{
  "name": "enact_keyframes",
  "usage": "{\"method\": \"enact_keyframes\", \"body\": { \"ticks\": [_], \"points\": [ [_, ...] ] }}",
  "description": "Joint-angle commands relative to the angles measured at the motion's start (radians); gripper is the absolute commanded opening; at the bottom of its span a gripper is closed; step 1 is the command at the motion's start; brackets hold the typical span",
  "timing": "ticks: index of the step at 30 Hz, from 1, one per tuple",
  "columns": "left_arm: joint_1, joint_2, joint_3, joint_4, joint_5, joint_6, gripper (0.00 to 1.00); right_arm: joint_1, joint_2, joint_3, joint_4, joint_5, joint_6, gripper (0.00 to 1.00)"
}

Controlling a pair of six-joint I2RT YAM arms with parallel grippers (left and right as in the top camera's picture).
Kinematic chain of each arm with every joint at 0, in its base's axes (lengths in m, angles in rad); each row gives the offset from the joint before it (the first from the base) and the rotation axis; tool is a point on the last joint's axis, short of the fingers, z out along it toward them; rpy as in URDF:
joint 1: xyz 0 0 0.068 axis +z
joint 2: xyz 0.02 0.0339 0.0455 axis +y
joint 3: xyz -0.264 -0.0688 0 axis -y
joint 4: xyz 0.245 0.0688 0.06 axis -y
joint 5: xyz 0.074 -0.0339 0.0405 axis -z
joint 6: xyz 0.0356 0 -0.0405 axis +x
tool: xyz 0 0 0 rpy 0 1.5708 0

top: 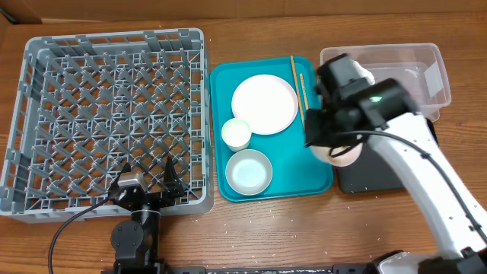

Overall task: Sort waste into correct bins and load items into the dishwasher
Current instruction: 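Tip the pink bowl over the black tray to dump the rice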

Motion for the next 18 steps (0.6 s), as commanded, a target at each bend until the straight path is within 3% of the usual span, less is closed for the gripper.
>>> {"method": "enact_keyframes", "body": {
  "ticks": [1, 18],
  "points": [
    [0.004, -0.009, -0.004, 0.003, 0.001, 0.019, 1.00, -0.144, -0.076, -0.025, 0.024, -0.062, -0.177, 0.04],
    [0.004, -0.009, -0.004, 0.003, 0.001, 0.019, 1.00, -0.754, -0.089, -0.409, 0.249, -0.790, -0.644, 0.04]
  ]
}}
